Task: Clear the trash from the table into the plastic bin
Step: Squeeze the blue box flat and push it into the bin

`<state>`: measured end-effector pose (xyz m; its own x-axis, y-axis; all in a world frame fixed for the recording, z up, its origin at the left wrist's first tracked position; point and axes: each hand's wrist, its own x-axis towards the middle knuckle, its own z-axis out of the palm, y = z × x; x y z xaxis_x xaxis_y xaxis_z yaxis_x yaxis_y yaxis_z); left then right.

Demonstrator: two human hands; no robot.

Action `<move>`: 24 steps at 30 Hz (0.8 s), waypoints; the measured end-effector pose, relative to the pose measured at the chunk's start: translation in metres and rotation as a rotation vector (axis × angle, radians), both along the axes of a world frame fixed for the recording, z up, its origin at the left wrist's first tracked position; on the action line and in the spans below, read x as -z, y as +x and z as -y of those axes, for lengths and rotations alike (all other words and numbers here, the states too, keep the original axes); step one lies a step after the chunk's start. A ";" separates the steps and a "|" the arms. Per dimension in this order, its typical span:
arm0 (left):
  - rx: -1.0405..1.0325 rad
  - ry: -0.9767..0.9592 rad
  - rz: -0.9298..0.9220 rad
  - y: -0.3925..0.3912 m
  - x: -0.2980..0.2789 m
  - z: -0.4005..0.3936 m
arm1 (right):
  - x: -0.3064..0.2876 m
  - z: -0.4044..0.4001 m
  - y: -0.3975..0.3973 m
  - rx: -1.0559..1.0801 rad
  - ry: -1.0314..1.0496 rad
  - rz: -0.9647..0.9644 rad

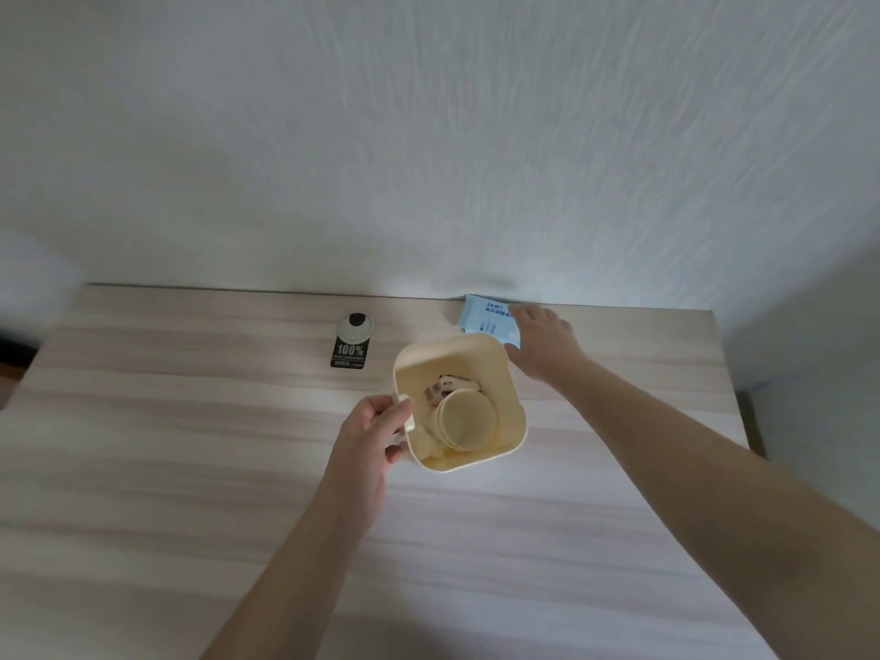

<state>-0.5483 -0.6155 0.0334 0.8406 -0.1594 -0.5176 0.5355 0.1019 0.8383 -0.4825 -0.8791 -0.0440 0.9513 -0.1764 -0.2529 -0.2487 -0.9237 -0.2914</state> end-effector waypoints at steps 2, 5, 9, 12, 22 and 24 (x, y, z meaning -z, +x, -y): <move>0.003 0.015 0.018 -0.003 0.001 -0.002 | 0.011 0.003 0.013 -0.013 -0.019 -0.015; -0.002 0.056 0.016 -0.008 0.003 -0.007 | 0.024 0.011 0.024 0.065 -0.020 -0.085; -0.029 0.097 -0.001 -0.009 0.004 -0.012 | 0.044 0.006 0.013 0.123 -0.052 -0.106; -0.019 0.093 0.001 -0.014 0.002 -0.013 | 0.052 0.002 -0.009 0.097 -0.085 -0.025; -0.014 0.100 0.004 -0.028 -0.007 -0.025 | 0.043 0.005 -0.095 0.194 0.044 -0.009; 0.007 0.100 0.013 -0.035 -0.008 -0.029 | 0.031 0.005 -0.108 0.306 0.292 0.037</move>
